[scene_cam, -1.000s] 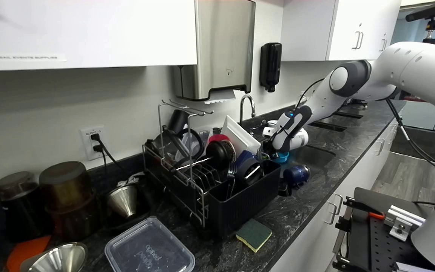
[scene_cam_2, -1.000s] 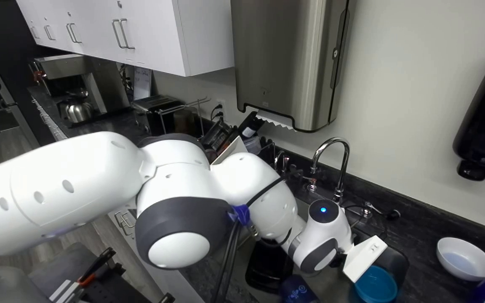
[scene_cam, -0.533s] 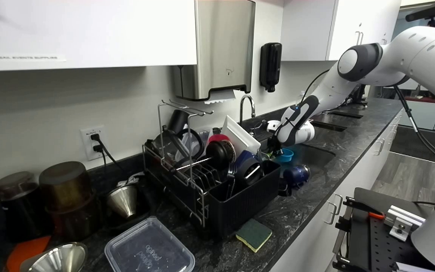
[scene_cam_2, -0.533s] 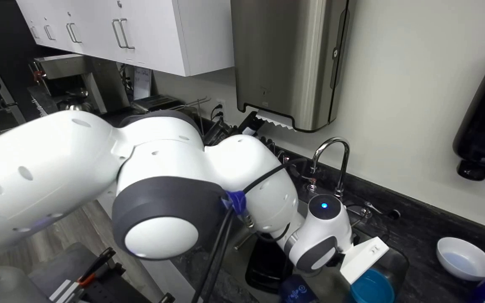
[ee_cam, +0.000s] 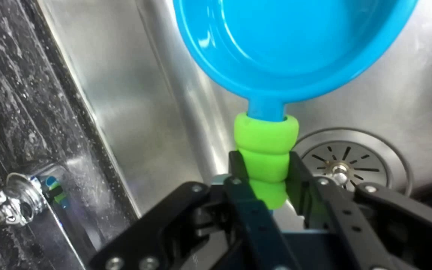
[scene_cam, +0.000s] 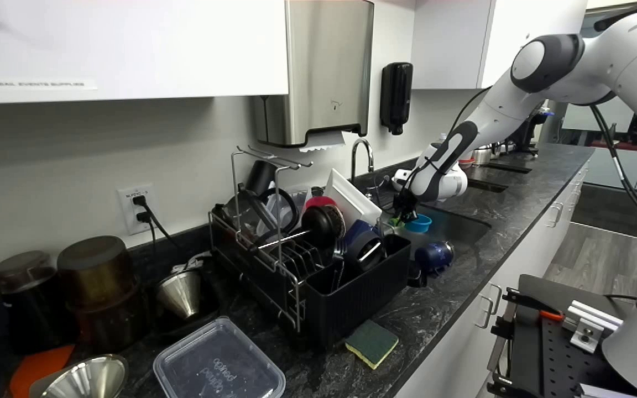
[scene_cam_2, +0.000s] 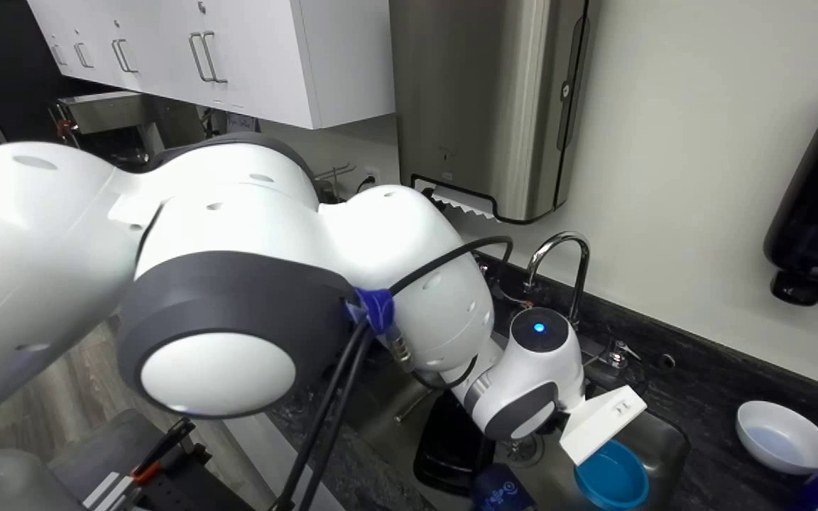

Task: Take the straw out of the sink and put it in the cutlery compartment, pick the lid on the tray, place it on the cup in the sink, lift the cup, drop it in the sink then move the pan in the sink to the left

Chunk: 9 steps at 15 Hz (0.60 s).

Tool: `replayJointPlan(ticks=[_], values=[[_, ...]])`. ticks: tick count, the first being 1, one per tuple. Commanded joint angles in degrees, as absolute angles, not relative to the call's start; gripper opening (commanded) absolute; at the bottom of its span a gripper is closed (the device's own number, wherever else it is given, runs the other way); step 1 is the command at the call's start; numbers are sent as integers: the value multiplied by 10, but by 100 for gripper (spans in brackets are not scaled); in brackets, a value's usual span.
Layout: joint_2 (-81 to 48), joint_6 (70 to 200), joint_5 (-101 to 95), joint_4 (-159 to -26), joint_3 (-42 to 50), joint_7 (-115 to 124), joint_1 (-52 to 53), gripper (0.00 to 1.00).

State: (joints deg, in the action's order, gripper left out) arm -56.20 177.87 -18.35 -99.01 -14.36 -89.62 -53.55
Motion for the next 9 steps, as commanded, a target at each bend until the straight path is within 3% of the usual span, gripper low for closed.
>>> replayJointPlan(ticks=[1,9], values=[[-519,1767,-180,-1056,-187,-913,-581,8],[-485,1763,-180,-1140,-231,-925,-651,8]])
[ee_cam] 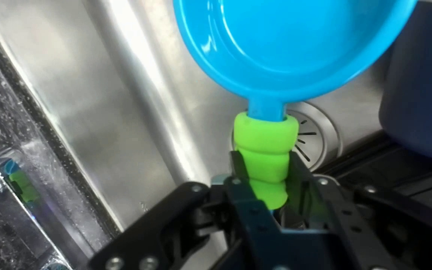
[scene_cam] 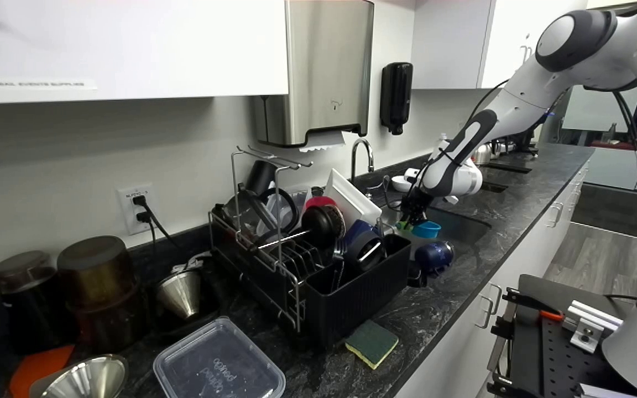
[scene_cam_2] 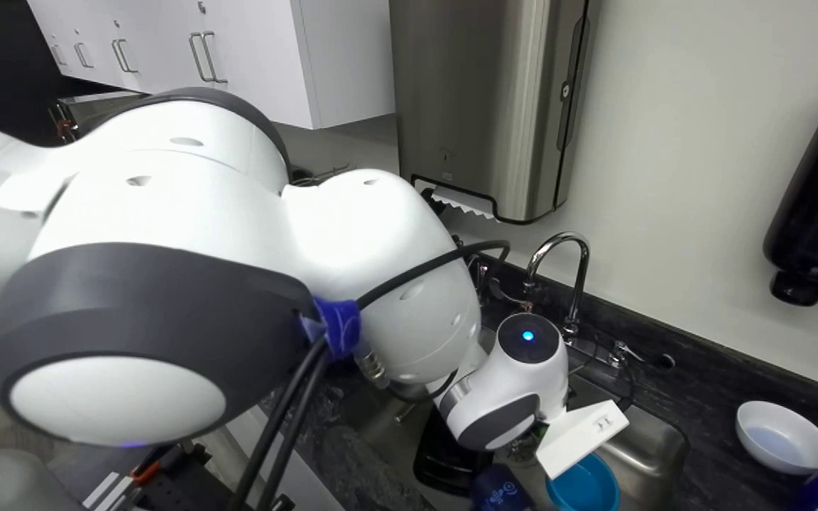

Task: Take the straw out of the sink and put it in the cutlery compartment, pick the lid on the tray, place it on the cup in the sink, lift the cup, drop it in the sink then move the pan in the sink to the left

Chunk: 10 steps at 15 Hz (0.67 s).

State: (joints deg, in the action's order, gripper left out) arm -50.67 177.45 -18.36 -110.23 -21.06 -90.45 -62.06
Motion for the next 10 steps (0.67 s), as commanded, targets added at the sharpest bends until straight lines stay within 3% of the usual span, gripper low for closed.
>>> replayJointPlan(ticks=[1,10], values=[[-484,1764,-180,-1147,-231,-926,-657,8],[-465,1810,-185,-1228,-332,-943,-797,8]])
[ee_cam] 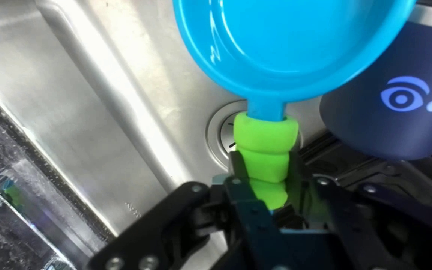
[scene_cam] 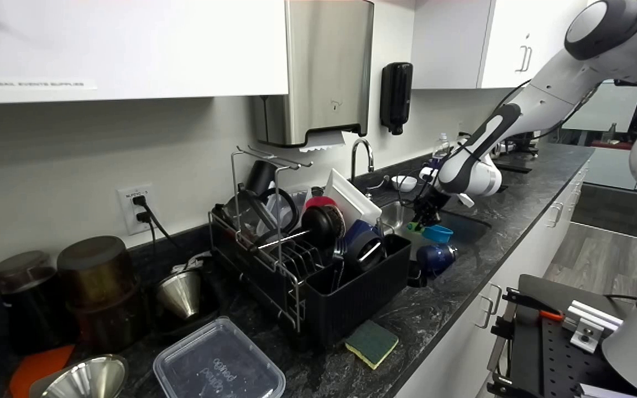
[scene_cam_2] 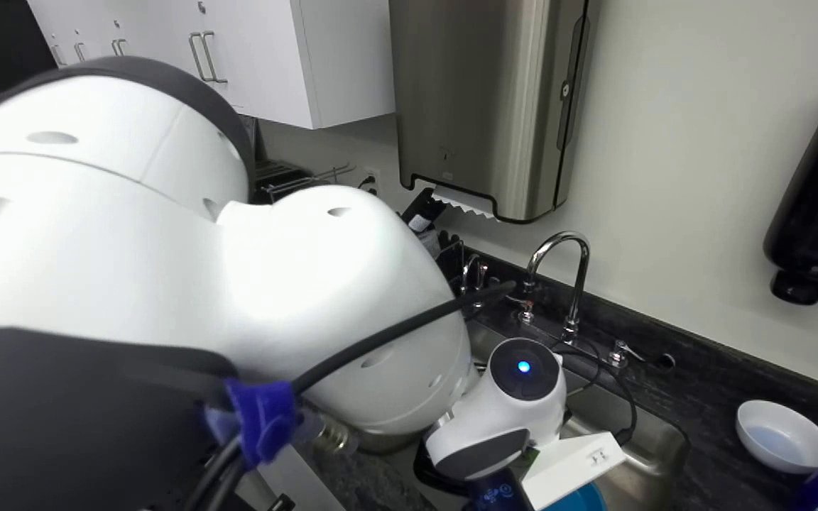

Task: Take the straw out of the sink and put it in the cutlery compartment, pick the lid on the tray, place it on the cup in the sink, lift the cup, drop it in the sink then move the pan in the sink to the left

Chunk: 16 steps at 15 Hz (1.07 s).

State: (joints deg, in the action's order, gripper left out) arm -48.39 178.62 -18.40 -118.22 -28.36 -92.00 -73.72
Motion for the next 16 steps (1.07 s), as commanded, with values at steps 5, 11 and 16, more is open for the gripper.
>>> replayJointPlan(ticks=[5,11,16], values=[[-464,1812,-203,-1270,-441,-953,-921,8],[-506,1771,-220,-1299,-562,-985,-1059,8],[-505,1750,-211,-1306,-575,-993,-1072,8]])
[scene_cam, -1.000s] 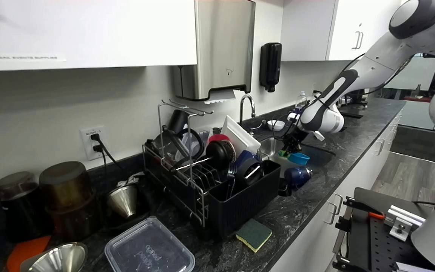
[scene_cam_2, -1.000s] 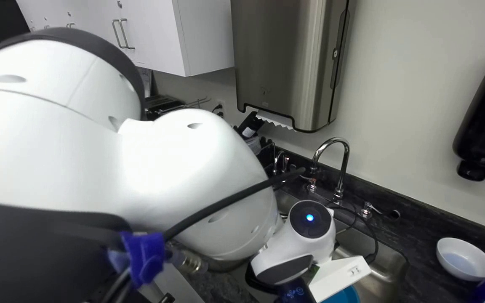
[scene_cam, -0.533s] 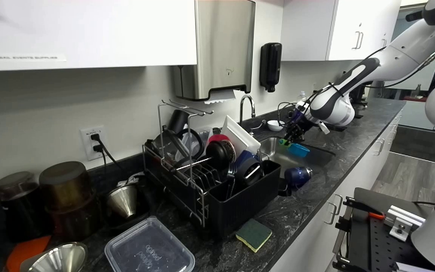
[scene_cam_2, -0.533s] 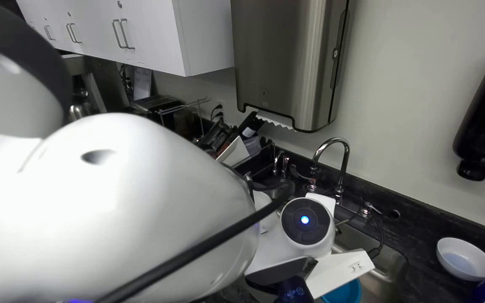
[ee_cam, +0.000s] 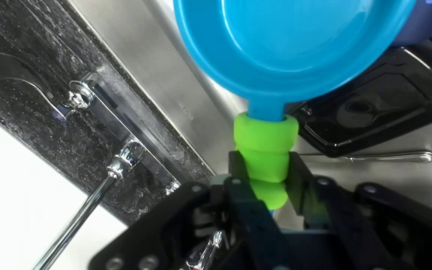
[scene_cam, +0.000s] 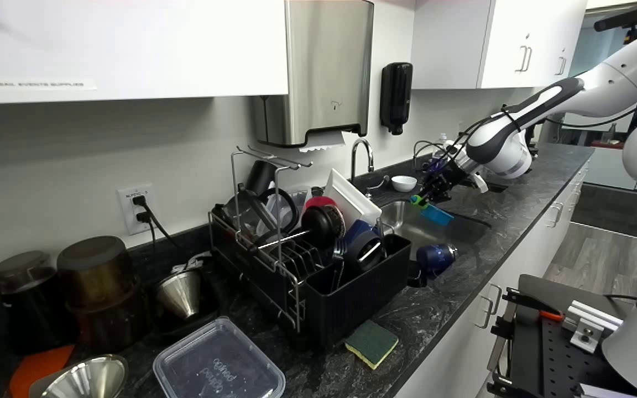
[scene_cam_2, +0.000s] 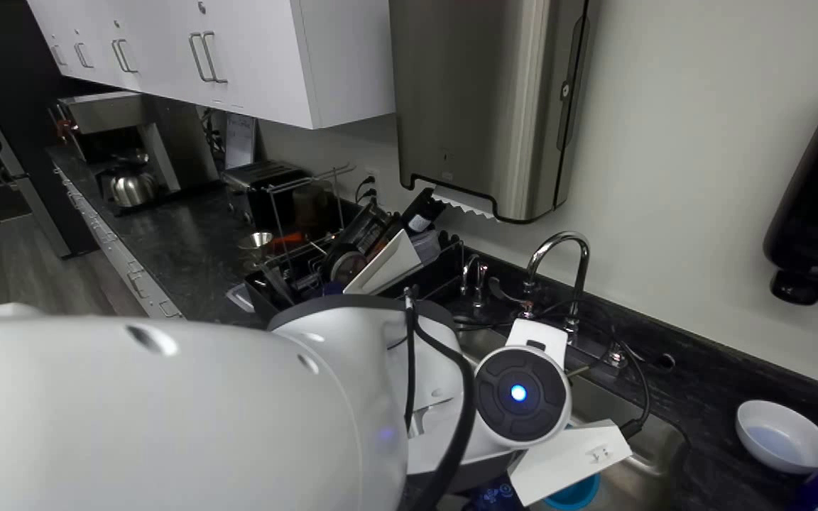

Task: Take the straw out of the sink and put it in the cutlery compartment, pick the lid on the tray, place it on the cup in the sink, lift the cup, drop it in the sink then move the pan in the sink to the left

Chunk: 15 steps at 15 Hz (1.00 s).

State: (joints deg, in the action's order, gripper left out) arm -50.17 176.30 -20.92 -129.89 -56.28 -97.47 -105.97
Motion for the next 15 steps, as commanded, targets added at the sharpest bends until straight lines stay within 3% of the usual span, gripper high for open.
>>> replayJointPlan(ticks=[1,15], values=[[-496,1753,-211,-1308,-571,-989,-1063,8],[-400,1805,-220,-1383,-586,-972,-1038,8]])
